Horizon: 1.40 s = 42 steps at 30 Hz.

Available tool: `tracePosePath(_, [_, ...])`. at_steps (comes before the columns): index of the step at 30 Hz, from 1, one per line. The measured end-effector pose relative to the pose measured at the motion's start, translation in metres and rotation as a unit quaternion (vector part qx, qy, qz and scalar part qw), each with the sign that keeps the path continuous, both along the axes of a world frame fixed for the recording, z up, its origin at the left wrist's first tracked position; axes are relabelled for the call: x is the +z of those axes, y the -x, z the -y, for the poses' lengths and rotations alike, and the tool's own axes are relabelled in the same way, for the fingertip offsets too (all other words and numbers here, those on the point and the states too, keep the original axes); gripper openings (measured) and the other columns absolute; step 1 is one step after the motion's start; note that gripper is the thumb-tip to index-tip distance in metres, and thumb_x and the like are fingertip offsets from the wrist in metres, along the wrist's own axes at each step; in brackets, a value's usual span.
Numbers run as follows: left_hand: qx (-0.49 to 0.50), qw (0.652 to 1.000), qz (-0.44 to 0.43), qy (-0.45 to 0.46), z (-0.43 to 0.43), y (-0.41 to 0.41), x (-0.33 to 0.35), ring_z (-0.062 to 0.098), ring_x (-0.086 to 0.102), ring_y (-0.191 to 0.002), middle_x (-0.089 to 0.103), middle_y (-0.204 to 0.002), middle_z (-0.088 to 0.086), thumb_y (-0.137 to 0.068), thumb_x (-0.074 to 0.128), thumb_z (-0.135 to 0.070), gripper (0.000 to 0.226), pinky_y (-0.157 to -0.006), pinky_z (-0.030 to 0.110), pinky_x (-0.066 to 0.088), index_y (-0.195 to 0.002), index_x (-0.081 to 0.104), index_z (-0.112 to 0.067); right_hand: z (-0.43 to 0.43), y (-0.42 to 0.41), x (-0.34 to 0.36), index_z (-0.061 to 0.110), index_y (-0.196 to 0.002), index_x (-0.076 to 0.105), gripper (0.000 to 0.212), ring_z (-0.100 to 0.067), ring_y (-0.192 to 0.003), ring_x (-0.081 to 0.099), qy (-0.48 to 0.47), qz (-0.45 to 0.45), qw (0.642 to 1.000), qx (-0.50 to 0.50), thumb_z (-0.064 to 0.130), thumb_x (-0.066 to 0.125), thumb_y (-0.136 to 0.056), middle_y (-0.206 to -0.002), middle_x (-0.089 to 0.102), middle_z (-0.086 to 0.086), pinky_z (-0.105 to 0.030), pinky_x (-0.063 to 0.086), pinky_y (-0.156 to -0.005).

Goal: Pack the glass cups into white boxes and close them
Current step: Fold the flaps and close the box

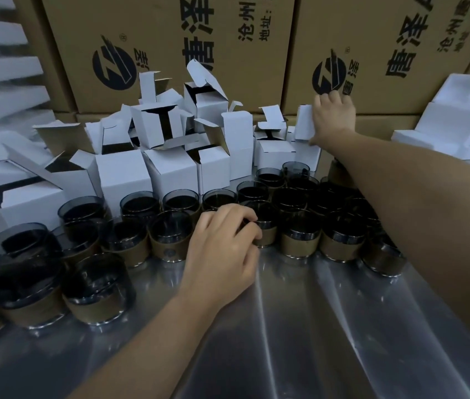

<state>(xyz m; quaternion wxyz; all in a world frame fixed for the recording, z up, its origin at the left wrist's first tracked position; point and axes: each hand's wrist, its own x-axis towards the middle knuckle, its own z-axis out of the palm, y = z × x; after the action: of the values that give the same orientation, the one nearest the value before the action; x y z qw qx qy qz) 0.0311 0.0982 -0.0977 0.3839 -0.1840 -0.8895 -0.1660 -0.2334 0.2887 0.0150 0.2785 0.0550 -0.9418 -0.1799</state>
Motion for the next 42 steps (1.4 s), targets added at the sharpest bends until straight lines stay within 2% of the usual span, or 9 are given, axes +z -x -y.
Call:
tracePosePath(5, [0.003, 1.000, 0.013, -0.005, 0.001, 0.004, -0.001, 0.018, 0.057, -0.101, 0.064, -0.100, 0.000, -0.077, 0.047, -0.011, 0.019, -0.082, 0.027, 0.033, -0.079, 0.066, -0.012, 0.012, 0.015, -0.007, 0.007, -0.127, 0.038, 0.083, -0.029, -0.120, 0.039, 0.019, 0.012, 0.999, -0.025, 0.042, 0.085, -0.068, -0.129, 0.041, -0.013, -0.035, 0.039, -0.092])
tracePosePath(13, [0.003, 1.000, 0.019, -0.009, 0.001, 0.006, -0.003, 0.018, 0.057, -0.101, 0.064, -0.100, 0.000, -0.078, 0.046, -0.011, 0.020, -0.082, 0.026, 0.033, -0.079, 0.066, -0.012, 0.018, 0.028, -0.011, 0.009, -0.130, 0.038, 0.056, -0.039, -0.115, 0.047, 0.191, 0.055, 0.980, 0.006, -0.008, 0.062, -0.082, -0.132, 0.040, -0.023, -0.041, 0.042, -0.076])
tracePosePath(17, [0.004, 1.000, 0.021, -0.010, 0.001, 0.006, -0.003, 0.017, 0.055, -0.101, 0.063, -0.100, 0.000, -0.078, 0.045, -0.011, 0.021, -0.083, 0.026, 0.033, -0.079, 0.066, -0.011, 0.016, 0.029, -0.012, 0.003, -0.136, 0.033, 0.055, -0.040, -0.117, 0.050, 0.229, 0.100, 0.968, 0.011, -0.005, 0.055, -0.087, -0.131, 0.046, -0.024, -0.042, 0.044, -0.076])
tracePosePath(20, [0.005, 1.000, 0.018, -0.009, 0.001, 0.006, -0.003, 0.018, 0.056, -0.100, 0.063, -0.100, 0.001, -0.078, 0.044, -0.012, 0.022, -0.083, 0.027, 0.034, -0.079, 0.066, -0.011, 0.012, 0.026, -0.016, 0.009, -0.152, 0.013, 0.072, -0.038, -0.114, 0.052, 0.246, 0.143, 0.959, 0.008, 0.005, 0.053, -0.092, -0.131, 0.046, -0.022, -0.039, 0.043, -0.071])
tracePosePath(24, [0.011, 1.000, 0.012, -0.004, 0.002, 0.007, -0.002, 0.020, 0.058, -0.098, 0.063, -0.098, 0.001, -0.078, 0.045, -0.012, 0.022, -0.083, 0.028, 0.035, -0.079, 0.067, -0.011, 0.014, 0.015, -0.008, 0.015, -0.155, 0.003, 0.076, -0.034, -0.100, 0.055, 0.203, 0.167, 0.965, 0.005, 0.010, 0.048, -0.094, -0.121, 0.052, -0.018, -0.037, 0.041, -0.069])
tracePosePath(28, [0.024, 1.000, 0.016, -0.003, 0.003, 0.006, -0.001, 0.021, 0.059, -0.096, 0.063, -0.096, 0.001, -0.078, 0.045, -0.013, 0.022, -0.081, 0.029, 0.036, -0.081, 0.066, -0.010, 0.027, -0.016, 0.006, 0.008, -0.138, 0.037, 0.046, -0.034, -0.107, 0.053, 0.155, 0.143, 0.977, 0.039, 0.018, 0.049, -0.094, -0.125, 0.054, -0.017, -0.036, 0.037, -0.072])
tracePosePath(33, [0.057, 0.998, 0.025, -0.025, -0.001, 0.000, 0.005, 0.023, 0.059, -0.098, 0.065, -0.099, 0.002, -0.080, 0.045, -0.013, 0.027, -0.082, 0.031, 0.038, -0.098, 0.066, -0.009, 0.059, -0.093, -0.001, 0.014, -0.134, 0.047, 0.043, -0.034, -0.106, 0.057, 0.194, 0.136, 0.965, 0.115, 0.015, 0.047, -0.091, -0.123, 0.056, -0.013, -0.032, 0.037, -0.072])
tracePosePath(39, [0.132, 0.989, 0.016, -0.064, -0.003, -0.020, 0.006, 0.026, 0.057, -0.097, 0.064, -0.100, 0.008, -0.079, 0.056, -0.005, 0.022, -0.082, 0.031, 0.034, -0.099, 0.064, -0.005, 0.085, -0.209, -0.042, 0.021, -0.097, 0.061, 0.015, -0.023, -0.086, 0.058, 0.350, 0.091, 0.900, 0.242, 0.030, 0.050, -0.091, -0.094, 0.067, 0.000, -0.031, 0.036, -0.064])
tracePosePath(42, [0.165, 0.982, 0.044, -0.083, -0.003, -0.032, 0.006, 0.028, 0.053, -0.096, 0.061, -0.097, 0.009, -0.086, 0.055, -0.009, 0.011, -0.081, 0.034, 0.034, -0.095, 0.061, -0.005, 0.097, -0.249, -0.071, 0.021, -0.081, 0.055, 0.021, -0.020, -0.074, 0.054, 0.443, 0.115, 0.855, 0.242, 0.036, 0.047, -0.093, -0.080, 0.062, 0.004, -0.031, 0.036, -0.061])
